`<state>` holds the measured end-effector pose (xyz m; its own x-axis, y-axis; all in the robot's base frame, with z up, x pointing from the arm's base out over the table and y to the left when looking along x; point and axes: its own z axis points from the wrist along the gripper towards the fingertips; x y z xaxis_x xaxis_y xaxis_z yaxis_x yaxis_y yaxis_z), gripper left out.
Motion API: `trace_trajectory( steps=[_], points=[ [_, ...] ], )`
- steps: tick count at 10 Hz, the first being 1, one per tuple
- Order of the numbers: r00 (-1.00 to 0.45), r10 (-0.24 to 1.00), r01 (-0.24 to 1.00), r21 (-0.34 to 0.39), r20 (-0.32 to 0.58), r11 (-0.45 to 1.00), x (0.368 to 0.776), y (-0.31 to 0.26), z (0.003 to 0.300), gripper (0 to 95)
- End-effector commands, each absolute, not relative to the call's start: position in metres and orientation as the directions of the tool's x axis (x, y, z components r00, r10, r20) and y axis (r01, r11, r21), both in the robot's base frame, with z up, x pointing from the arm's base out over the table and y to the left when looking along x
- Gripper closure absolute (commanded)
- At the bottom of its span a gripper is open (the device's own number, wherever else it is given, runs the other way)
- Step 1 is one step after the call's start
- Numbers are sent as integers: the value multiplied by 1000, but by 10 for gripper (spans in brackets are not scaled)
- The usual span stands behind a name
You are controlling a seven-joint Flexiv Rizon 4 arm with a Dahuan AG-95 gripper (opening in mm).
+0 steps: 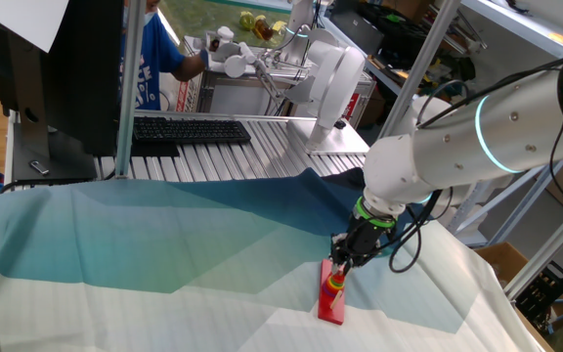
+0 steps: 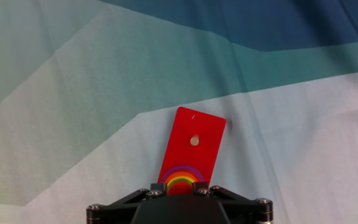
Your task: Take out one Hanoi block and throw it aside
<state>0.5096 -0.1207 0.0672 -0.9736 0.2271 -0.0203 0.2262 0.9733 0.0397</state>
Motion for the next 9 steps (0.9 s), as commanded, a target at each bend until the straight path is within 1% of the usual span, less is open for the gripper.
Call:
trace_trajectory(
  steps=[1, 3, 5, 6, 9],
  points=[
    [-975, 224, 223, 35, -2, 974, 508, -121, 78, 950],
    [-971, 236, 237, 26, 18, 971, 505, -117, 90, 950],
    [-960, 281, 281, 9, 20, 960, 501, -100, 98, 950],
    [-952, 304, 304, 8, 23, 953, 498, -90, 100, 950],
    [-914, 405, 405, -17, 1, 914, 483, -46, 92, 950]
  ],
)
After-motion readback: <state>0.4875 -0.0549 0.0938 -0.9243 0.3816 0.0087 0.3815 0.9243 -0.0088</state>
